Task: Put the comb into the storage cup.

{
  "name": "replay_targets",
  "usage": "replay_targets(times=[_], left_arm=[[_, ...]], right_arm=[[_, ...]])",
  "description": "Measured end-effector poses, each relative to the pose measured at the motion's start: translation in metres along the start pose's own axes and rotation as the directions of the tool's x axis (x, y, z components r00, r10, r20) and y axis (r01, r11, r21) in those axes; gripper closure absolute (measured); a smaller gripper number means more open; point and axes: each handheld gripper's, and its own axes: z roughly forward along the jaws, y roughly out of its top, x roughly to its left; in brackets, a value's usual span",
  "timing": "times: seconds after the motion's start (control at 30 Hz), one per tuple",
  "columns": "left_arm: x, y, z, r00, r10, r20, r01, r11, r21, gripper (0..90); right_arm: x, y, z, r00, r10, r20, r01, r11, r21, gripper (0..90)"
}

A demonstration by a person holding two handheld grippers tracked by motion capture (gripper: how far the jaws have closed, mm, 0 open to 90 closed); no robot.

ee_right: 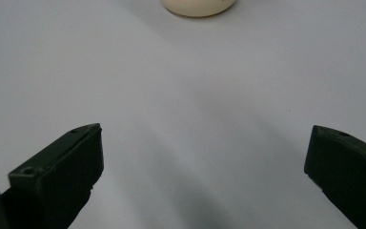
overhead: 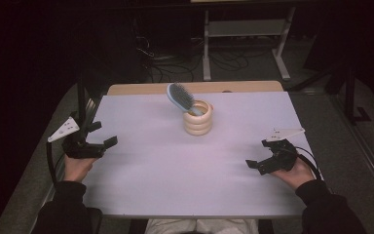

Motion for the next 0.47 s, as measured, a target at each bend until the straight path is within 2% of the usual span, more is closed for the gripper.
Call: replay_targets(times=[0.03,0.1,0.2,0.3,0.37,0.47], left_arm=[[0.0,-0.003,-0.002,0.9999,0.007,-0.012,-0.007,1.0,-0.006,0.0],[0.001,-0.008,-0.004,0.9997,-0.014,-0.019,0.014,0.9999,-0.008,0.0],[0.001,-0.012,-0.006,0.9991,0.002,-0.041,-0.001,0.9995,0.03,0.0],[0.0,-0.015,-0.005,0.9987,-0.013,-0.048,0.015,0.9991,0.038,0.0],[-0.001,-0.017,-0.003,0.9982,-0.001,-0.06,0.005,0.9979,0.065,0.0],[0.002,-0.019,0.001,0.997,-0.021,-0.074,0.027,0.9961,0.084,0.0]], right_arm=[[0.0,0.0,0.0,1.0,0.002,0.001,-0.002,1.0,-0.002,0.0],[0.0,0.0,-0.001,1.0,0.004,0.001,-0.004,1.0,-0.006,0.0],[-0.001,-0.001,-0.002,1.0,0.009,0.002,-0.009,1.0,-0.013,0.0],[-0.001,-0.002,-0.004,0.9999,0.014,0.003,-0.014,1.0,-0.021,0.0],[-0.002,-0.003,-0.006,0.9997,0.023,0.004,-0.023,0.999,-0.027,0.0],[-0.004,-0.004,-0.009,0.9994,0.035,0.008,-0.034,0.999,-0.041,0.0]])
